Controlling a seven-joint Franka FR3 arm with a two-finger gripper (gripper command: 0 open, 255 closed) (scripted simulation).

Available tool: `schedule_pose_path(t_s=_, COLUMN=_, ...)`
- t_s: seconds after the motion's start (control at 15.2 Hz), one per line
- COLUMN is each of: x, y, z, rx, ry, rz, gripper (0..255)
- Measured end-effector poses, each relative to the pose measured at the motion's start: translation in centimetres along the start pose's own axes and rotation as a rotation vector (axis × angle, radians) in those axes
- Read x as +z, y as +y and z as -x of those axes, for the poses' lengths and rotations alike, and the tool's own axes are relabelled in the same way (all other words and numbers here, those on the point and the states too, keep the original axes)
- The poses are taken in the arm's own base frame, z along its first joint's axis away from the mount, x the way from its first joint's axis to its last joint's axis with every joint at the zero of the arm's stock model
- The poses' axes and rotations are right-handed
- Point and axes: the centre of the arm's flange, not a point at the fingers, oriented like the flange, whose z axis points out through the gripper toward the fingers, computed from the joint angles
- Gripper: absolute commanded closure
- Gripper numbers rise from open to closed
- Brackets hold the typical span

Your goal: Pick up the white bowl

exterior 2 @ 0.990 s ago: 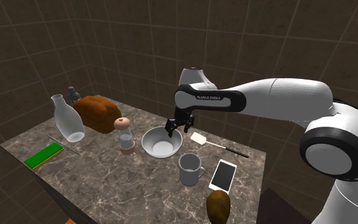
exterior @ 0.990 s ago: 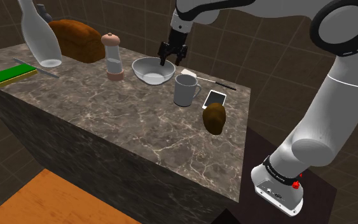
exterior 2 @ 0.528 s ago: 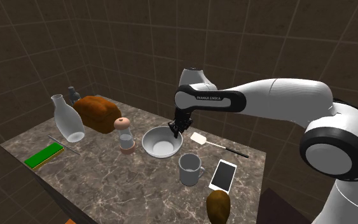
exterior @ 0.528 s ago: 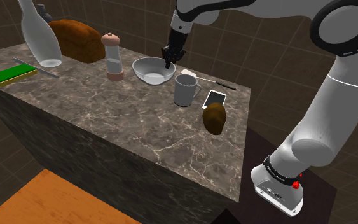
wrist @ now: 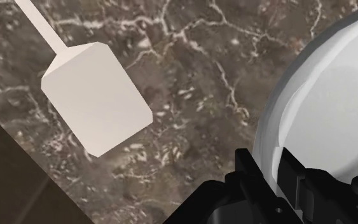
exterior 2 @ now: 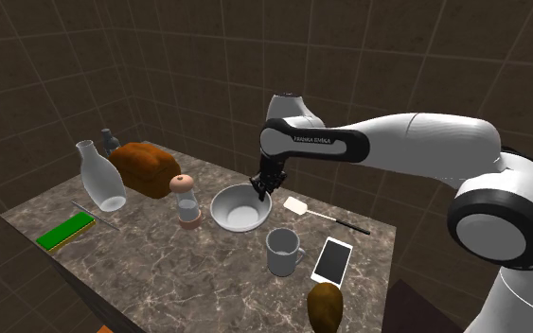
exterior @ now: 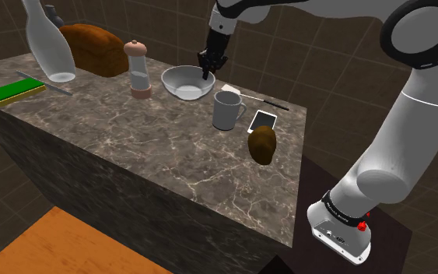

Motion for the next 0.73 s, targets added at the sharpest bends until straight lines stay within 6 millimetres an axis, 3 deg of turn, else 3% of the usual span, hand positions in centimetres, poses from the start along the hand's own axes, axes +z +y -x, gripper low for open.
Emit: schedule_pose_path(t_s=0.73, x=-5.4, y=-1.0, z=-0.2, rx=0.000, ry=0.000, rz=0.000, gripper=255)
